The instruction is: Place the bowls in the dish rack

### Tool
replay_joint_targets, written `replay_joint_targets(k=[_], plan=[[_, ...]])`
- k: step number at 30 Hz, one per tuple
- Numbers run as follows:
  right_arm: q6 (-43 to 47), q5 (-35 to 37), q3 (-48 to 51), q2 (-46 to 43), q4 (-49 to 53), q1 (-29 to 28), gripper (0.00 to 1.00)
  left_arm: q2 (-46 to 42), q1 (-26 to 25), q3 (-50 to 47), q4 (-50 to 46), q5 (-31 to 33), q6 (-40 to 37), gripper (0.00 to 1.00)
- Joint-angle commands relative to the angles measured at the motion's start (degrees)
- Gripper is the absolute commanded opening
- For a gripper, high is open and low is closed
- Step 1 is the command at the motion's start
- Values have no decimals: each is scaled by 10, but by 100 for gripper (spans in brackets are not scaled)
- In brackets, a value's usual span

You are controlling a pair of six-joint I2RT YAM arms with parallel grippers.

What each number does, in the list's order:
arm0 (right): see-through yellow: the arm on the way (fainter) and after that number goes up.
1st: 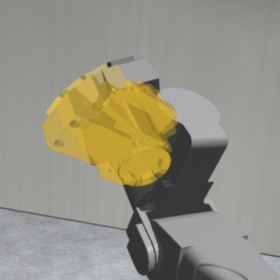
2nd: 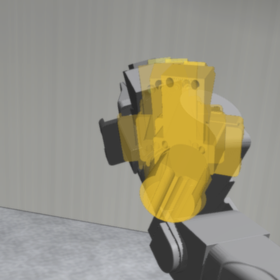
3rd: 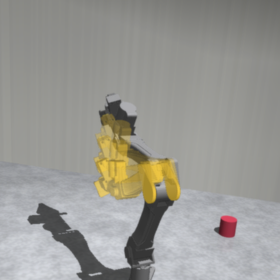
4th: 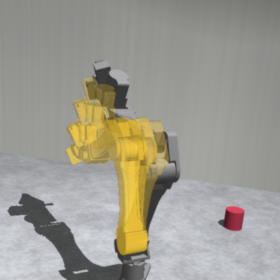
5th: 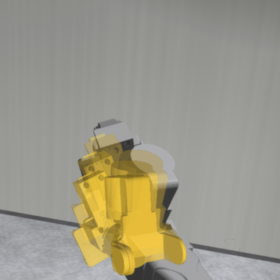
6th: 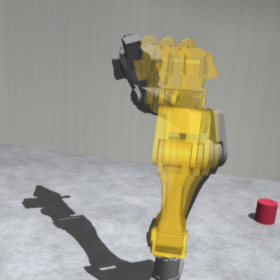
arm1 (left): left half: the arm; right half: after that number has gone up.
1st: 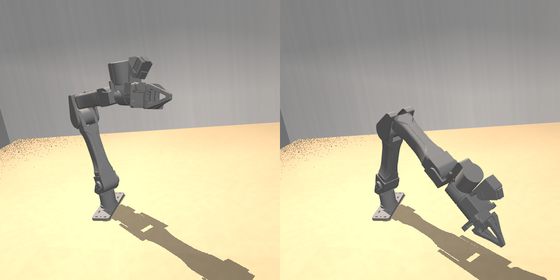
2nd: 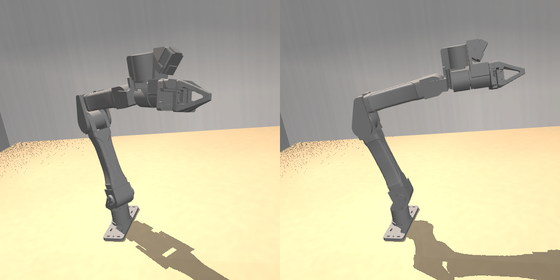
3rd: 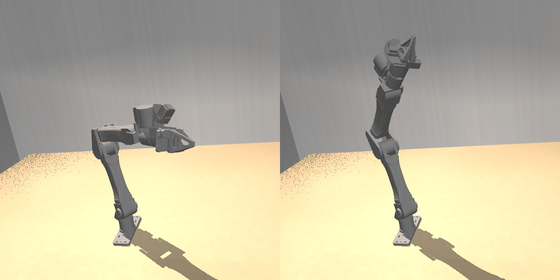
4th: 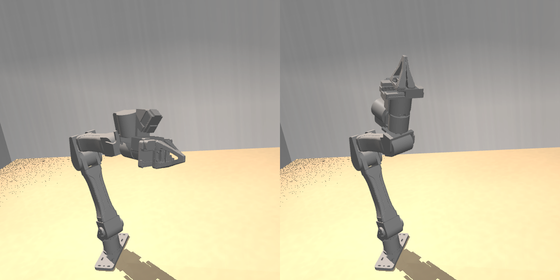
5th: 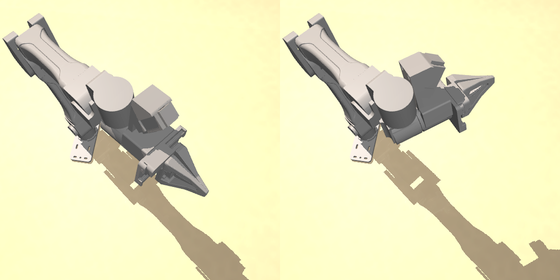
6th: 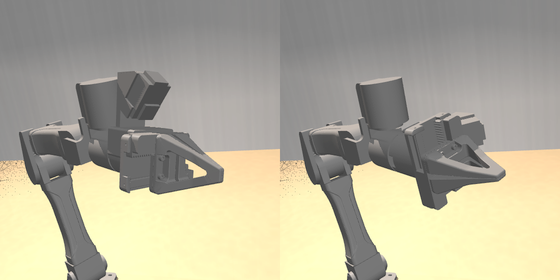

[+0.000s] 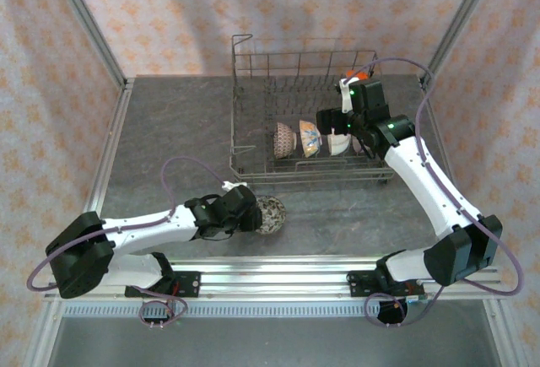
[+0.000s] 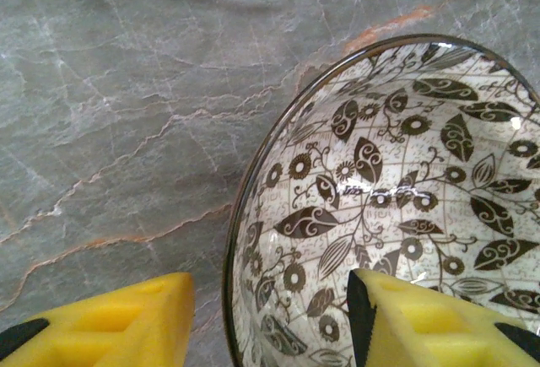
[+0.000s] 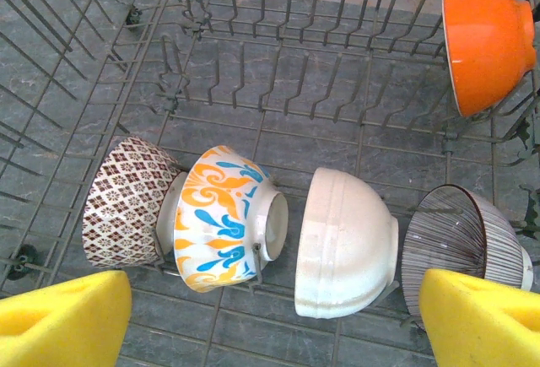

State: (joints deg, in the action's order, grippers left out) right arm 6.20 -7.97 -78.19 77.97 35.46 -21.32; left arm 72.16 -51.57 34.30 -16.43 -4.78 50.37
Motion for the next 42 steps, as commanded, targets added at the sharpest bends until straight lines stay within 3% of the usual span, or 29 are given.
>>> replay_joint_targets(k=[1, 24, 42], plan=[[6, 2, 5, -14, -9, 3, 88, 8, -5, -12, 24, 26, 18, 50], [10, 2, 4, -11, -9, 3, 88, 35, -4, 8, -12, 8, 5, 24], [8, 8, 9, -19, -14, 3, 89, -28, -4, 76, -121, 10, -49, 4]])
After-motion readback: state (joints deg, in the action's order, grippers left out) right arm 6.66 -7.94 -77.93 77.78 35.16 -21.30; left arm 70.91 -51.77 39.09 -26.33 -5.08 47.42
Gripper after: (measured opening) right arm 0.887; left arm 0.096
